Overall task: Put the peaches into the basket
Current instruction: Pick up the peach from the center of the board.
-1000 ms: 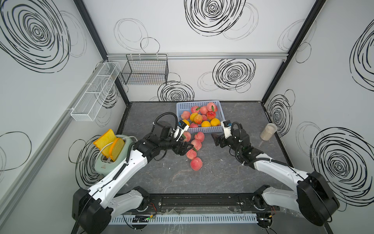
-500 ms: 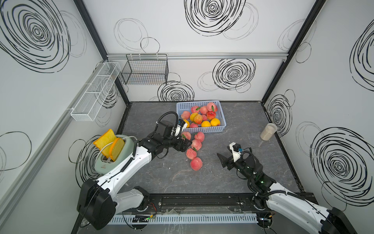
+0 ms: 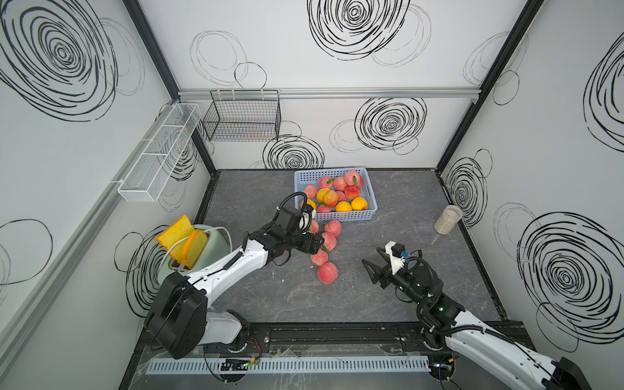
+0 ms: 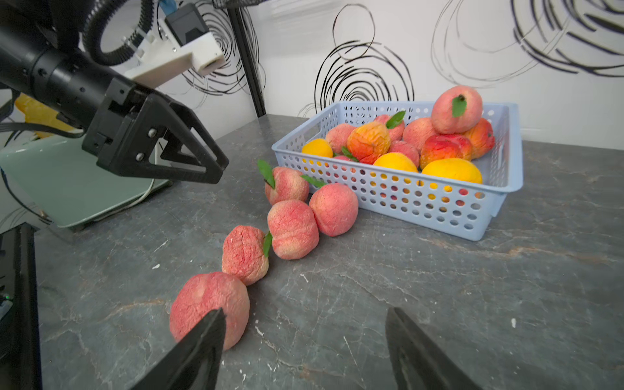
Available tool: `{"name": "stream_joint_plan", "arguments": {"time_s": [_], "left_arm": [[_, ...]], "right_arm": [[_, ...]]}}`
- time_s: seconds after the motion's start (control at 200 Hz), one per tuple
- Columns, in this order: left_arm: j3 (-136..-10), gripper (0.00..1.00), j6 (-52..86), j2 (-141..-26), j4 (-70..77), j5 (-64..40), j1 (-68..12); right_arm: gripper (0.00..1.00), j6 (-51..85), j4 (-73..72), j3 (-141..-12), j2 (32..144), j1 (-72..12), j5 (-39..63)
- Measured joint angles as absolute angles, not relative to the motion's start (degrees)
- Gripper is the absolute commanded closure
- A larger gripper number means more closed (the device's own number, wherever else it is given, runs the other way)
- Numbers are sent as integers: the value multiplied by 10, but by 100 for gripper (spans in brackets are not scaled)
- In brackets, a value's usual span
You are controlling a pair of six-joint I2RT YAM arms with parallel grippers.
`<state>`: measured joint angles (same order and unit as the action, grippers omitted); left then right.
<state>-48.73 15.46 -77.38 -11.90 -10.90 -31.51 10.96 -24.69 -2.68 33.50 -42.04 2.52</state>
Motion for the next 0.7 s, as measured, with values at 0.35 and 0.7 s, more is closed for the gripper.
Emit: {"name": "stream_joint_plan", "arguments": {"time_s": [0.35, 0.7], "left_arm": [[-448, 11, 262, -825, -5, -24, -307], [-446, 9, 300, -905, 88, 22, -289]], "right_arm": [[22, 96, -250, -36, 385, -461, 26], [22, 91, -257, -39, 385, -467, 25]]}}
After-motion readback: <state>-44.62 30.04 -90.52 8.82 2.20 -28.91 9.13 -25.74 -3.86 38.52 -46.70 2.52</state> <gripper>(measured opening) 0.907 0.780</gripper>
